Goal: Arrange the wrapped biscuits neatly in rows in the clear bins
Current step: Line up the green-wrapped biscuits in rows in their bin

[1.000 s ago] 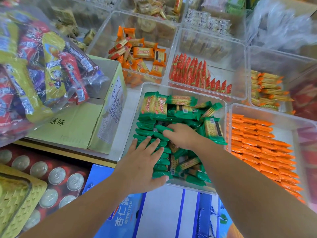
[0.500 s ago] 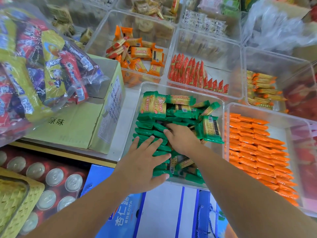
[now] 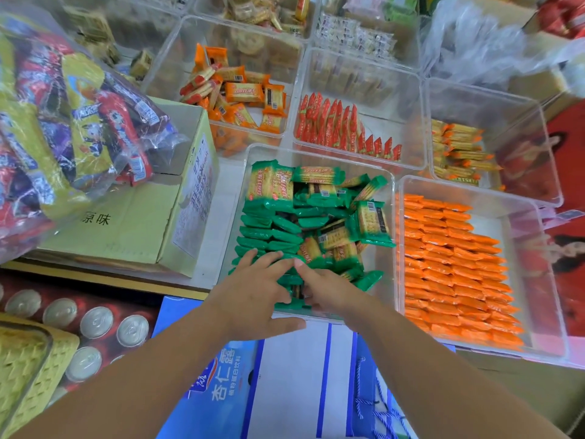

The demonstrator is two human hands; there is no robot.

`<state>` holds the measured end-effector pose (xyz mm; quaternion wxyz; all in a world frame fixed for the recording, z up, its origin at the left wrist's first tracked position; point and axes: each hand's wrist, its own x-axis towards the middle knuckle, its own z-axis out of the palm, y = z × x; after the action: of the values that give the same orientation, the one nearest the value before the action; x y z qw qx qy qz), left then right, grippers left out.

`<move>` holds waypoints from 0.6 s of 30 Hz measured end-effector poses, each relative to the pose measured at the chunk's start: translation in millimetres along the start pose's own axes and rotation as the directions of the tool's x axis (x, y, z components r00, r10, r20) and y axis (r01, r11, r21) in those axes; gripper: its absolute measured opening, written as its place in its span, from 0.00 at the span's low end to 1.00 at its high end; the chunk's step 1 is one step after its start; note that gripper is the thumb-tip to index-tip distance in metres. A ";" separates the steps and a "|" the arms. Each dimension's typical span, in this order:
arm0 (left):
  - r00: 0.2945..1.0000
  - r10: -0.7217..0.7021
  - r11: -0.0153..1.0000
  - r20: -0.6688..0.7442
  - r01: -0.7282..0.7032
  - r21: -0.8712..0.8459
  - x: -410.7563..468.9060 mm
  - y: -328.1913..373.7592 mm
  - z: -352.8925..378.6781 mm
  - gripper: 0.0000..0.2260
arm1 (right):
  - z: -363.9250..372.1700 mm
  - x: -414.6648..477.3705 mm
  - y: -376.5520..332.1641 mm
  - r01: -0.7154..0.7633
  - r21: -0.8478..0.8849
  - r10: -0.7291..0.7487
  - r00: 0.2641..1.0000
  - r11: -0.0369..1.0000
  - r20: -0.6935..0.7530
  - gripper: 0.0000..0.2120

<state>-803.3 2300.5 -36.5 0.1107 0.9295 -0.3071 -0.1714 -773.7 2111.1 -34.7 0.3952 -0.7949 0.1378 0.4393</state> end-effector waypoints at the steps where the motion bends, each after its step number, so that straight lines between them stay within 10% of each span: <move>1: 1.000 -0.001 1.000 -0.002 0.001 -0.001 0.1 -0.2 0.1 0.37 | 1.5 0.7 -2.7 -0.038 0.047 0.036 0.999 0.998 0.036 0.39; 9: 0.984 -0.011 0.998 -0.180 0.001 -0.055 -2.5 -2.9 4.0 0.27 | 3.4 4.6 -10.5 -0.100 0.372 0.022 0.978 0.923 0.207 0.31; 18: 0.978 -0.208 0.978 -0.027 0.207 -0.030 2.7 1.1 5.6 0.43 | -17.0 4.4 -30.7 0.067 -0.276 -0.044 0.995 0.959 0.089 0.36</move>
<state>-804.0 2297.4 -41.9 0.1094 0.9574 -0.2043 -0.1724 -743.8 2118.8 -17.6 0.2970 -0.8275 0.0358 0.4751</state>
